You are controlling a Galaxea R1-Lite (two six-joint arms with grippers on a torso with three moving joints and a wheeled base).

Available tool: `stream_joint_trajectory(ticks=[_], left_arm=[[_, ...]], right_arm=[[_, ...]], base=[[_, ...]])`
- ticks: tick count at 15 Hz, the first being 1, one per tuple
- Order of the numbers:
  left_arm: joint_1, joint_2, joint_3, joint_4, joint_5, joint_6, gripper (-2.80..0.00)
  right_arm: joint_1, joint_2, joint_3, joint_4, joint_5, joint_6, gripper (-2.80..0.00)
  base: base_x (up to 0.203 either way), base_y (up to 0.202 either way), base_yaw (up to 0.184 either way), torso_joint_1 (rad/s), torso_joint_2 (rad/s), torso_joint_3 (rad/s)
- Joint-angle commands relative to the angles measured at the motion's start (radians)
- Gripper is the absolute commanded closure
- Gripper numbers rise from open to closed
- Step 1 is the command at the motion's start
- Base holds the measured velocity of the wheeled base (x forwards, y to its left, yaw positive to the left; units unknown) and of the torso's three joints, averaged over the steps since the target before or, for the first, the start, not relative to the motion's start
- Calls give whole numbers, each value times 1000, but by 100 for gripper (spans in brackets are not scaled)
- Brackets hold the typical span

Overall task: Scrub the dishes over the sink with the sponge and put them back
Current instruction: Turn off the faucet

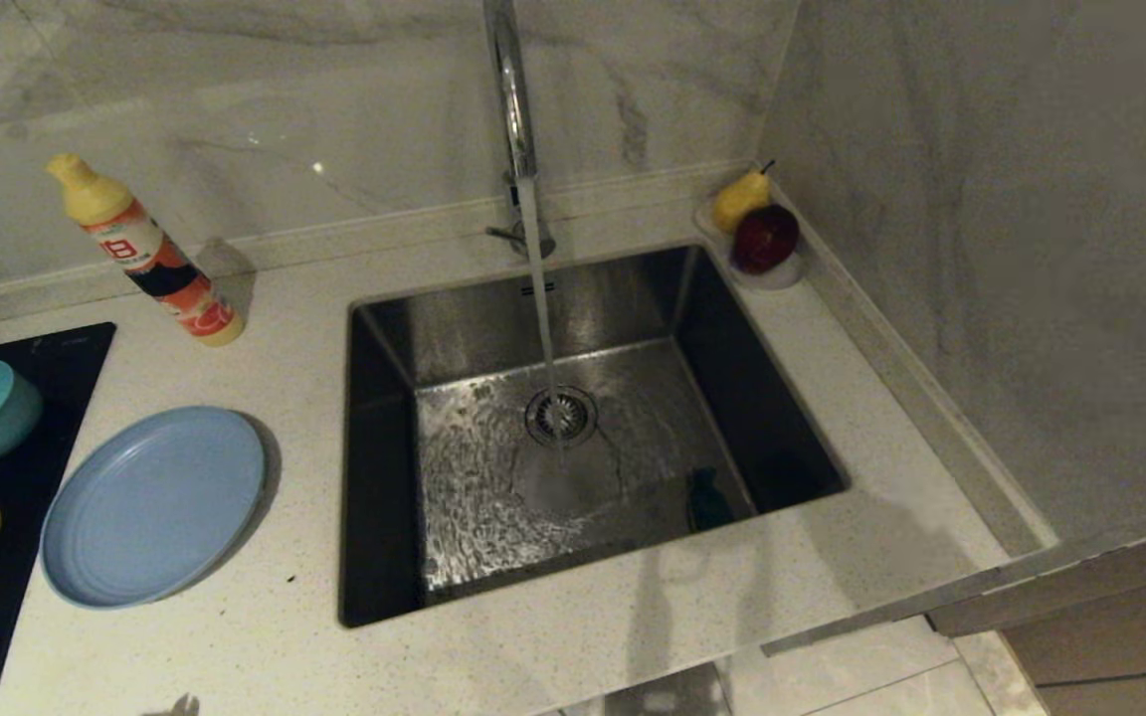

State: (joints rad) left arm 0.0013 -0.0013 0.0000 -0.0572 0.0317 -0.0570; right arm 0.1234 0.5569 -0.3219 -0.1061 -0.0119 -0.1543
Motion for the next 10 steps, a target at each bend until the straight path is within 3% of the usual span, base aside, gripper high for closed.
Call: stream_joint_trajectory(ticks=[1, 4, 7, 9, 10], left_arm=[[0, 1, 20, -1, 1, 0, 0], [0, 1, 20, -1, 1, 0, 0], [0, 1, 20, -1, 1, 0, 0], [0, 1, 20, -1, 1, 0, 0], [0, 1, 20, -1, 1, 0, 0]], right_arm=[[-58, -260, 153, 10, 8, -16, 0], [-98, -407, 311, 14, 3, -26, 0], [-113, -555, 314, 50, 21, -17, 0], [-116, -562, 318, 117, 36, 80, 0], [-116, -562, 320, 105, 35, 80, 0]], base=[[0, 0, 0, 0, 0, 0], [0, 0, 0, 0, 0, 0], [0, 0, 0, 0, 0, 0], [0, 0, 0, 0, 0, 0], [0, 0, 0, 0, 0, 0]])
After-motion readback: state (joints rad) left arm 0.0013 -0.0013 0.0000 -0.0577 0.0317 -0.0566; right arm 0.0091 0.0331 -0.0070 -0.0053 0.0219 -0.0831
